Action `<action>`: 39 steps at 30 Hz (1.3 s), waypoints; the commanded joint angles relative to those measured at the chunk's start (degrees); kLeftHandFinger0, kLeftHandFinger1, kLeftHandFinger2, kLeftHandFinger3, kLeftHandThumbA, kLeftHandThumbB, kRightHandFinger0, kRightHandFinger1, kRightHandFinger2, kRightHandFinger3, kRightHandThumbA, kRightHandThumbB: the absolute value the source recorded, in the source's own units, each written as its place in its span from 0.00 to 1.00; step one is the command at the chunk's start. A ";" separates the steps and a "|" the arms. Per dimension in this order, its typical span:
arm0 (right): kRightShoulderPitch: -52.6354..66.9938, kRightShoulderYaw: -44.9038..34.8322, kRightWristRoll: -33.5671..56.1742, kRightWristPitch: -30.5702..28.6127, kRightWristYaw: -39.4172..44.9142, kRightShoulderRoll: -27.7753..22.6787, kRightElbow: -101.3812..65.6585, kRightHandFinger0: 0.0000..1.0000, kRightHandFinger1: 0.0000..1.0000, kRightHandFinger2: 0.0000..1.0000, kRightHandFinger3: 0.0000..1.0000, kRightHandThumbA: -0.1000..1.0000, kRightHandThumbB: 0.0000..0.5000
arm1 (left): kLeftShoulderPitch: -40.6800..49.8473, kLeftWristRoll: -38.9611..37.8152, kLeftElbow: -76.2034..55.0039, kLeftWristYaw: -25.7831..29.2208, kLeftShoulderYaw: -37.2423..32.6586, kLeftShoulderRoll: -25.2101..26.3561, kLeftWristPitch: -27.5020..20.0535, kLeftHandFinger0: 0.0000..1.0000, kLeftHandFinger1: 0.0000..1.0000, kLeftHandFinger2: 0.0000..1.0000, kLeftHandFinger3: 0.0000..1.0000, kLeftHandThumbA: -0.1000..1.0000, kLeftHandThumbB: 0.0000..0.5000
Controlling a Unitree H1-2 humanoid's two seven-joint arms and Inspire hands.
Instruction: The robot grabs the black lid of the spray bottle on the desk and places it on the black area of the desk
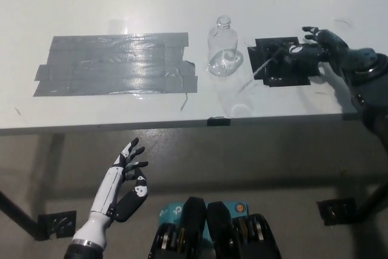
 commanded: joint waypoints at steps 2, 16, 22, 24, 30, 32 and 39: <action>-5.53 0.62 -1.60 -0.80 2.57 -1.57 -1.48 1.00 1.00 1.00 1.00 0.63 0.90 | -1.45 0.38 -1.05 0.70 -0.04 0.92 -2.36 0.62 0.78 0.89 1.00 0.00 0.39; -9.43 -1.96 -3.21 -8.22 -8.12 -3.80 -13.36 1.00 1.00 1.00 1.00 0.85 0.91 | -4.31 0.86 -1.70 0.54 0.22 1.40 -0.59 0.66 0.82 0.94 1.00 0.09 0.35; -1.32 -3.90 -4.36 -3.29 -5.87 -5.45 -46.26 1.00 1.00 1.00 1.00 0.90 0.95 | -7.82 -0.73 -0.12 0.16 0.92 1.50 -0.78 0.91 1.00 1.00 1.00 0.46 0.31; 3.48 -4.85 -3.52 0.41 -4.03 -5.19 -60.99 1.00 1.00 1.00 1.00 0.89 0.91 | -9.19 -0.53 0.84 0.61 1.03 1.41 -1.29 0.97 1.00 1.00 1.00 0.55 0.30; 17.10 -5.84 -1.45 0.57 -3.95 -2.34 -84.70 1.00 1.00 1.00 1.00 0.83 0.81 | -11.06 -0.78 2.41 1.41 1.50 1.31 -2.64 1.00 1.00 1.00 1.00 0.71 0.28; 22.75 -5.98 -0.39 -1.22 -4.86 -0.60 -87.96 1.00 1.00 1.00 1.00 0.82 0.77 | -10.83 -0.93 2.51 1.40 1.60 1.32 -2.59 1.00 1.00 1.00 1.00 0.73 0.27; 37.69 -6.62 -0.03 -0.97 -5.07 0.77 -96.88 1.00 1.00 1.00 1.00 0.86 0.76 | -8.73 -0.60 1.99 1.68 1.54 1.12 -2.52 1.00 1.00 1.00 1.00 0.80 0.26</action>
